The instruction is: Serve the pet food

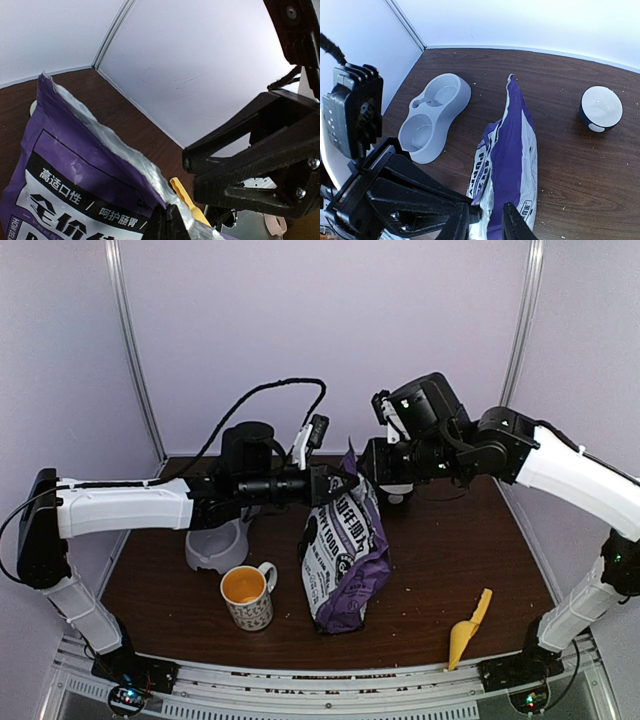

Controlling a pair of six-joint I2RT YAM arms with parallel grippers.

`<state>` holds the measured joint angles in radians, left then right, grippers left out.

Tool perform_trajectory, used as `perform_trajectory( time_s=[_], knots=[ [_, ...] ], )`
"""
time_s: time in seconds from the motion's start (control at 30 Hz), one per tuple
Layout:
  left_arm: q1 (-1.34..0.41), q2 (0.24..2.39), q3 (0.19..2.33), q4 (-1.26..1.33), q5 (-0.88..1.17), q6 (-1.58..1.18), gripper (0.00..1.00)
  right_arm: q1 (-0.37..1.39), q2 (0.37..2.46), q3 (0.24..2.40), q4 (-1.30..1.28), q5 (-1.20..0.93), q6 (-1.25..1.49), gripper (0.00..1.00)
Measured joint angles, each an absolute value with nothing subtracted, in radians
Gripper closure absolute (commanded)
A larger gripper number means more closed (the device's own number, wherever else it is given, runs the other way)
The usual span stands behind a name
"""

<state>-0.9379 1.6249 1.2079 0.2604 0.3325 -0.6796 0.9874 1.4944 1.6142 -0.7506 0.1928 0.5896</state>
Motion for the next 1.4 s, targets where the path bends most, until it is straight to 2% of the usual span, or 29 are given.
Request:
perform_trajectory(
  time_s=[0.37, 1.17, 1.4],
  knots=[
    [-0.938, 1.621, 1.204, 0.262, 0.332, -0.68, 1.0, 0.976, 1.56, 1.657, -0.772, 0.229, 0.571, 0.91],
    [-0.938, 1.621, 1.204, 0.264, 0.331, -0.68, 1.0, 0.958, 1.578, 1.663, -0.774, 0.229, 0.57, 0.91],
    [-0.942, 1.621, 1.204, 0.263, 0.316, -0.688, 1.0, 0.957, 1.565, 1.659, -0.768, 0.215, 0.574, 0.87]
  ],
)
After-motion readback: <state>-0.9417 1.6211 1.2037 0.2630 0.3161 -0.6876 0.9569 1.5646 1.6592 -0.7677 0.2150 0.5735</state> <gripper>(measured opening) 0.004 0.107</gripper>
